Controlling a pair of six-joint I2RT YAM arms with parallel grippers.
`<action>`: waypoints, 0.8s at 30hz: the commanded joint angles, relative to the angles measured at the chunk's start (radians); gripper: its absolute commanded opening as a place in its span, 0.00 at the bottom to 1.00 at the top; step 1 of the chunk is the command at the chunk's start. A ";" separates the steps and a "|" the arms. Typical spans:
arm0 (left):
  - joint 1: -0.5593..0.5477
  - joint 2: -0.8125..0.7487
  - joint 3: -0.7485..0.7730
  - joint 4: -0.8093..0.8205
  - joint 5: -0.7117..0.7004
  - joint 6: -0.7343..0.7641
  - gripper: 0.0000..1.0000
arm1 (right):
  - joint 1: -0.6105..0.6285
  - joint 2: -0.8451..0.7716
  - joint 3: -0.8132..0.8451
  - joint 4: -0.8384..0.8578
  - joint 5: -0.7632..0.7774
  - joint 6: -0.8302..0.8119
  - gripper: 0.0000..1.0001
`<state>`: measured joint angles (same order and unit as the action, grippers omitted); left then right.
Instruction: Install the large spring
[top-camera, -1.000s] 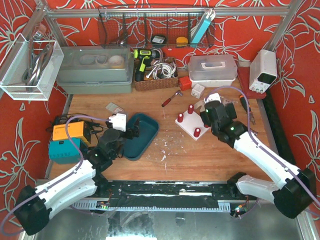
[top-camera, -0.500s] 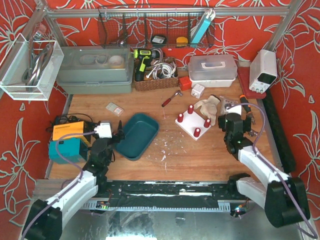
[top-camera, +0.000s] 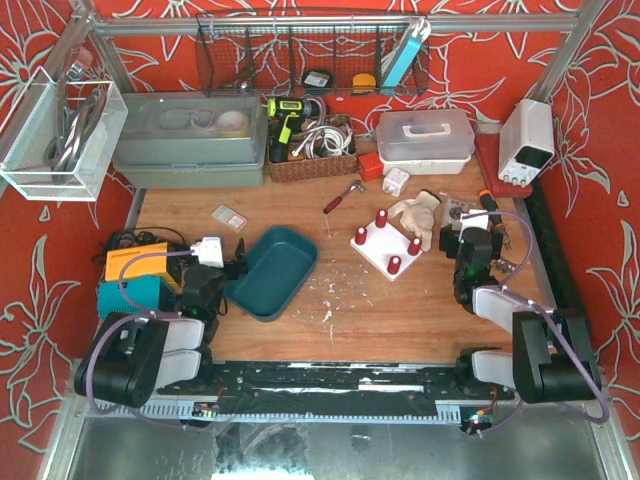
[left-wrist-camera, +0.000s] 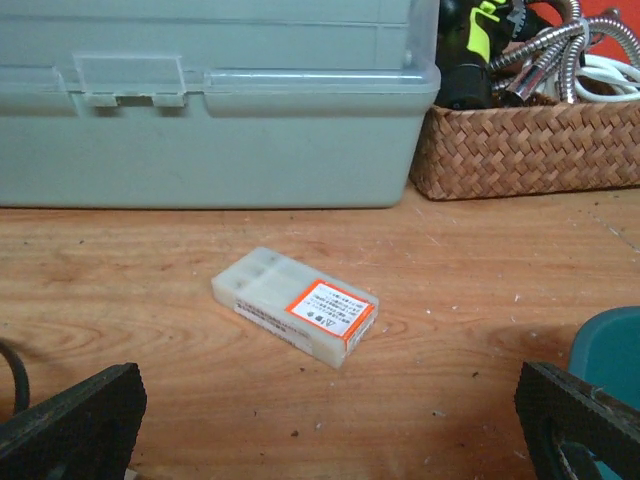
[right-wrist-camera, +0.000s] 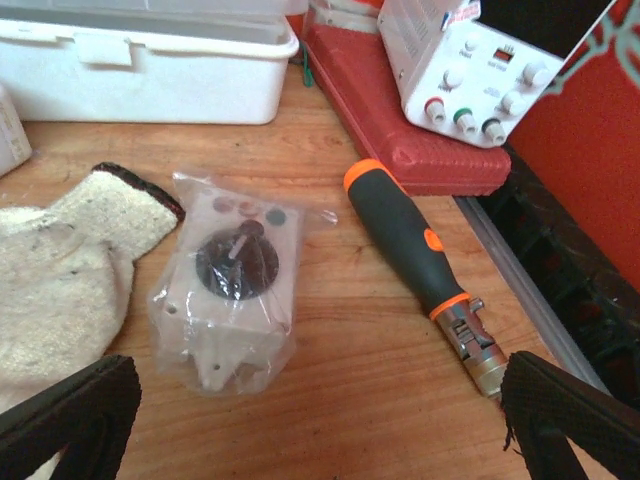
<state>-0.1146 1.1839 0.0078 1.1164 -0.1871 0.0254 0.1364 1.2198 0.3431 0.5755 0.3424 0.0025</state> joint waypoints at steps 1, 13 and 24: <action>0.015 0.056 0.009 0.160 0.038 -0.012 1.00 | -0.045 0.070 -0.049 0.182 -0.096 0.032 0.99; 0.016 0.224 0.064 0.197 0.126 0.033 1.00 | -0.050 0.181 -0.075 0.314 -0.171 0.000 0.99; 0.020 0.228 0.100 0.137 0.078 0.004 1.00 | -0.001 0.190 -0.062 0.302 -0.089 -0.024 0.99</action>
<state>-0.1024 1.4078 0.0994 1.2503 -0.0925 0.0288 0.1249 1.4036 0.2771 0.8593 0.2100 -0.0032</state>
